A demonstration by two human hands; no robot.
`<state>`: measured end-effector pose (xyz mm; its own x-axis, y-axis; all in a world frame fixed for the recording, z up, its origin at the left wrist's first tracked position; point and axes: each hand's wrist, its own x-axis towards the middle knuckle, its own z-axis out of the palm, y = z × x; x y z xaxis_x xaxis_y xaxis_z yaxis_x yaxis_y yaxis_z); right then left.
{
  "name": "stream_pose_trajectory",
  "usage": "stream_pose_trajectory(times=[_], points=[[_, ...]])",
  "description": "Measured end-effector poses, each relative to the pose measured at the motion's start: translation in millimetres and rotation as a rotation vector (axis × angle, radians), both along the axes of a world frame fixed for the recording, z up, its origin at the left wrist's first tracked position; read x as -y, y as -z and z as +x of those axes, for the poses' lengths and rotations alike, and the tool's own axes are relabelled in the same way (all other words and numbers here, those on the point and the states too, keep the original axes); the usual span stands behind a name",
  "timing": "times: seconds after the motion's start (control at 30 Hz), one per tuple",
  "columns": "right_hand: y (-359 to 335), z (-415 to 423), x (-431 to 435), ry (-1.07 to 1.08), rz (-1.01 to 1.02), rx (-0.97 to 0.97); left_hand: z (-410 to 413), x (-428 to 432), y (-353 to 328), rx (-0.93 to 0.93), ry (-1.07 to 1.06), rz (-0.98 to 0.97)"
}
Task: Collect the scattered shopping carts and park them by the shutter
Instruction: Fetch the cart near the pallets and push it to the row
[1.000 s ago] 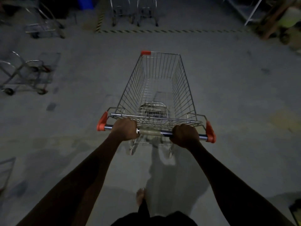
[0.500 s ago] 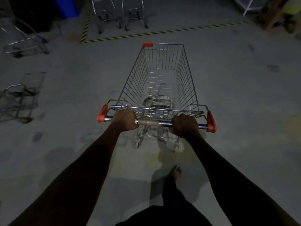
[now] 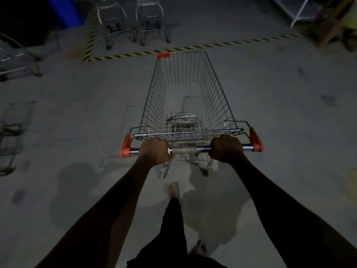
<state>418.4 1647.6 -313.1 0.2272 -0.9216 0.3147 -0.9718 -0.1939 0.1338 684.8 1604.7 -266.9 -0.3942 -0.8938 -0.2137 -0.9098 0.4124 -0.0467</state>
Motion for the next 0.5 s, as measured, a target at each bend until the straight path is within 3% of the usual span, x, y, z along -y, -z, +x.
stream_pose_trajectory(times=[0.13,0.33,0.5], points=[[10.0,-21.1,85.4,0.047,-0.099,-0.001,-21.1,95.7,0.3,0.025,0.038,-0.014],[-2.3,-28.3,207.7,0.050,-0.038,-0.031,-38.3,242.0,-12.7,0.085,0.107,0.021],[7.1,-49.6,304.5,0.116,-0.117,0.009,-65.4,351.5,-9.4,0.080,0.083,0.023]])
